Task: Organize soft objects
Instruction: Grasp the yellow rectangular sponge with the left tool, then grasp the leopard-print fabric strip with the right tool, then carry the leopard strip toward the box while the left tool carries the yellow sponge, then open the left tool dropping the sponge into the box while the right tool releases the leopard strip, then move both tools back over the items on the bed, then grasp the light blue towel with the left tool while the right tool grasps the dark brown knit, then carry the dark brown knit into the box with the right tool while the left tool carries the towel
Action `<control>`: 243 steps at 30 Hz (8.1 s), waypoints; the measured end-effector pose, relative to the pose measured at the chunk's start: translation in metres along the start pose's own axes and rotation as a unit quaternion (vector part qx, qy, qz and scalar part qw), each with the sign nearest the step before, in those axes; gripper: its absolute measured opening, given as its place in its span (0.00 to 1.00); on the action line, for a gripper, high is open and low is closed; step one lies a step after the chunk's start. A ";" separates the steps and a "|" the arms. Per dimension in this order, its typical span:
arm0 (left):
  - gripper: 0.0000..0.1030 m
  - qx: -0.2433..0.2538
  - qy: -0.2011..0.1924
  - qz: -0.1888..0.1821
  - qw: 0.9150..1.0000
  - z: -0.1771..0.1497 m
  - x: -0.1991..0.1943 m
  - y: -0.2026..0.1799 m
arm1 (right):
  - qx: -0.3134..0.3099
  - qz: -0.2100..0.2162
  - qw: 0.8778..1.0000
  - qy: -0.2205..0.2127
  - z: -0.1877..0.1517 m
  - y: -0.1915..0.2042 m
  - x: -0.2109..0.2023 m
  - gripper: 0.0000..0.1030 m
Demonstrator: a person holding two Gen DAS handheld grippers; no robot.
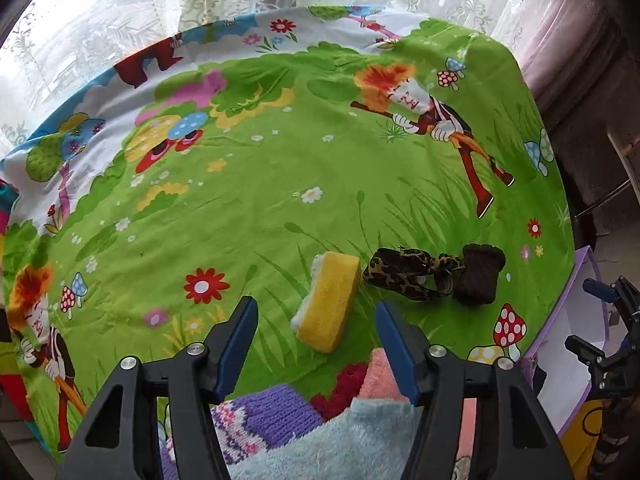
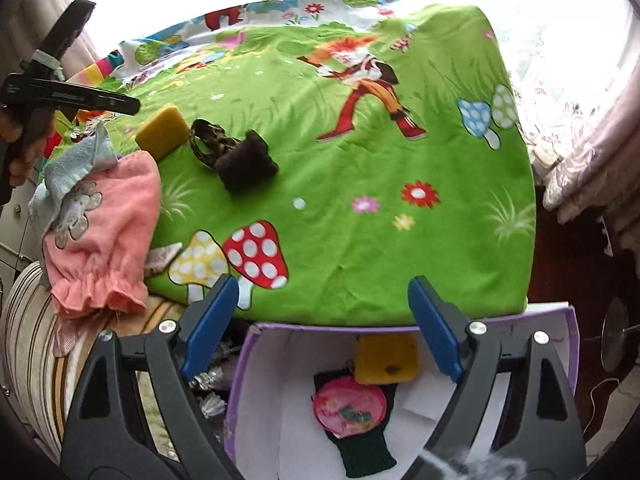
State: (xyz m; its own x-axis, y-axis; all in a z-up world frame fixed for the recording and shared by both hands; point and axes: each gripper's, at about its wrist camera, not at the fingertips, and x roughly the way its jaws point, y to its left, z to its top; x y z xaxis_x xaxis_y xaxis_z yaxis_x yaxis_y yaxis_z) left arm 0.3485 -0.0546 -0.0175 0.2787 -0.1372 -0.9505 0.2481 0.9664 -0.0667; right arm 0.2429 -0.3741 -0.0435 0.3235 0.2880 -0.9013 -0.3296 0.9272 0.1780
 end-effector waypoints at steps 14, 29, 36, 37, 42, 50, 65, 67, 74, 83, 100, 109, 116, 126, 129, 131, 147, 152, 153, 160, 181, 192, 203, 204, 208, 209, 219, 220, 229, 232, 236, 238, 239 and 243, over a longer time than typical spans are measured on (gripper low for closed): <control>0.23 -0.040 -0.003 -0.045 0.998 -0.005 0.027 0.007 | -0.109 0.039 0.993 -0.012 0.073 0.093 0.057 0.86; 0.23 -0.197 -0.181 -0.088 0.960 -0.075 -0.095 0.081 | -0.140 0.036 0.989 -0.028 0.099 0.120 0.089 0.75; 0.23 -0.262 -0.233 -0.086 0.932 -0.142 -0.138 0.110 | -0.173 0.020 0.985 -0.002 0.100 0.131 0.114 0.36; 0.23 -0.271 -0.237 -0.085 0.929 -0.150 -0.141 0.114 | -0.179 0.014 0.984 -0.003 0.098 0.132 0.116 0.30; 0.23 -0.296 -0.238 -0.087 0.921 -0.179 -0.142 0.120 | -0.165 0.023 0.986 -0.014 0.095 0.128 0.114 0.07; 0.23 -0.289 -0.243 -0.108 0.920 -0.187 -0.147 0.105 | -0.134 0.032 0.989 -0.059 0.093 0.113 0.063 0.07; 0.23 -0.156 -0.198 -0.237 0.938 -0.175 -0.139 -0.044 | -0.066 0.029 0.991 -0.110 0.030 0.052 -0.048 0.07; 0.23 -0.137 -0.179 -0.258 0.940 -0.174 -0.130 -0.070 | -0.054 0.024 0.992 -0.113 0.018 0.042 -0.059 0.07; 0.23 -0.090 -0.125 -0.293 0.944 -0.177 -0.104 -0.139 | -0.011 0.011 0.994 -0.112 -0.026 0.009 -0.081 0.07; 0.23 -0.068 -0.074 -0.331 0.938 -0.191 -0.083 -0.188 | -0.029 0.016 0.994 -0.103 -0.027 0.016 -0.072 0.07; 0.27 -0.004 0.074 -0.326 0.943 -0.192 -0.005 -0.309 | 0.065 -0.033 0.996 -0.050 -0.126 -0.061 -0.083 0.07; 0.52 0.022 0.079 -0.274 0.958 -0.200 -0.009 -0.315 | 0.073 -0.042 0.996 -0.008 -0.163 -0.069 -0.067 0.07; 0.52 -0.009 0.031 -0.295 0.955 -0.198 -0.029 -0.280 | 0.036 -0.052 0.996 0.062 -0.187 -0.051 -0.028 0.07; 0.56 -0.073 -0.015 -0.287 0.955 -0.195 -0.046 -0.223 | 0.018 -0.023 0.990 0.137 -0.203 -0.033 0.015 0.07; 0.56 -0.079 -0.023 -0.283 0.956 -0.196 -0.048 -0.216 | 0.015 -0.009 0.989 0.150 -0.207 -0.030 0.024 0.07; 0.56 -0.080 -0.024 -0.283 0.955 -0.197 -0.049 -0.213 | 0.016 -0.002 0.987 0.159 -0.208 -0.029 0.029 0.10; 0.56 -0.094 -0.072 -0.284 0.951 -0.205 -0.065 -0.187 | 0.022 0.012 0.996 0.083 -0.164 -0.018 -0.007 0.66; 0.56 -0.114 -0.105 -0.280 0.947 -0.217 -0.077 -0.160 | 0.006 0.024 0.999 0.037 -0.119 0.000 -0.012 0.72; 0.56 -0.120 -0.110 -0.278 0.947 -0.220 -0.079 -0.154 | 0.003 0.023 0.999 0.029 -0.109 0.004 -0.011 0.72; 0.56 -0.174 -0.155 -0.250 0.940 -0.244 -0.097 -0.098 | -0.026 0.014 0.999 -0.011 -0.034 0.034 0.006 0.76; 0.55 -0.356 -0.142 -0.260 0.886 -0.256 -0.060 0.020 | -0.101 -0.035 0.994 -0.017 0.045 0.076 0.080 0.82; 0.16 -0.377 -0.147 -0.273 0.873 -0.248 -0.059 0.027 | -0.092 -0.016 0.995 -0.018 0.053 0.069 0.098 0.70; 0.08 -0.359 -0.209 -0.255 0.873 -0.237 -0.100 0.038 | -0.076 0.007 0.997 -0.033 0.050 0.063 0.081 0.42; 0.08 -0.356 -0.217 -0.253 0.873 -0.234 -0.105 0.040 | -0.074 0.009 0.997 -0.035 0.050 0.062 0.078 0.42; 0.08 -0.344 -0.252 -0.246 0.870 -0.214 -0.125 0.048 | -0.069 0.012 0.996 -0.050 0.048 0.061 0.059 0.40; 0.07 -0.343 -0.260 -0.247 0.868 -0.209 -0.129 0.050 | -0.067 0.013 0.996 -0.054 0.047 0.061 0.054 0.40; 0.07 -0.291 -0.332 -0.237 0.866 -0.162 -0.184 0.051 | -0.053 0.022 0.996 -0.073 0.018 0.052 0.004 0.39; 0.07 -0.286 -0.338 -0.237 0.865 -0.158 -0.188 0.049 | -0.050 0.022 0.996 -0.074 0.014 0.049 0.000 0.39; 0.07 -0.226 -0.369 -0.266 0.862 -0.136 -0.229 0.009 | -0.005 0.005 0.998 -0.067 -0.028 0.012 -0.035 0.39; 0.07 -0.208 -0.374 -0.280 0.859 -0.133 -0.239 -0.006 | 0.014 -0.002 0.998 -0.058 -0.047 -0.005 -0.046 0.39; 0.07 -0.189 -0.377 -0.297 0.857 -0.130 -0.249 -0.025 | 0.041 -0.020 0.998 -0.040 -0.078 -0.028 -0.056 0.39; 0.07 -0.180 -0.374 -0.305 0.857 -0.129 -0.251 -0.036 | 0.057 -0.029 0.998 -0.029 -0.095 -0.039 -0.057 0.39; 0.07 -0.175 -0.371 -0.310 0.858 -0.128 -0.252 -0.042 | 0.065 -0.032 0.997 -0.023 -0.102 -0.044 -0.056 0.39; 0.07 -0.154 -0.358 -0.323 0.863 -0.126 -0.252 -0.069 | 0.081 -0.049 0.996 0.008 -0.130 -0.057 -0.049 0.39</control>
State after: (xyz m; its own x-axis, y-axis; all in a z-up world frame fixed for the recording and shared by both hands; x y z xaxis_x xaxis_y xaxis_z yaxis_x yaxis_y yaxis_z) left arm 0.1447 -0.0592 0.1886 0.7031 -0.6612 -0.2617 0.3388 0.6350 -0.6943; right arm 0.1304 -0.4727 -0.0608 0.3319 0.1924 -0.9235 -0.1505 0.9773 0.1495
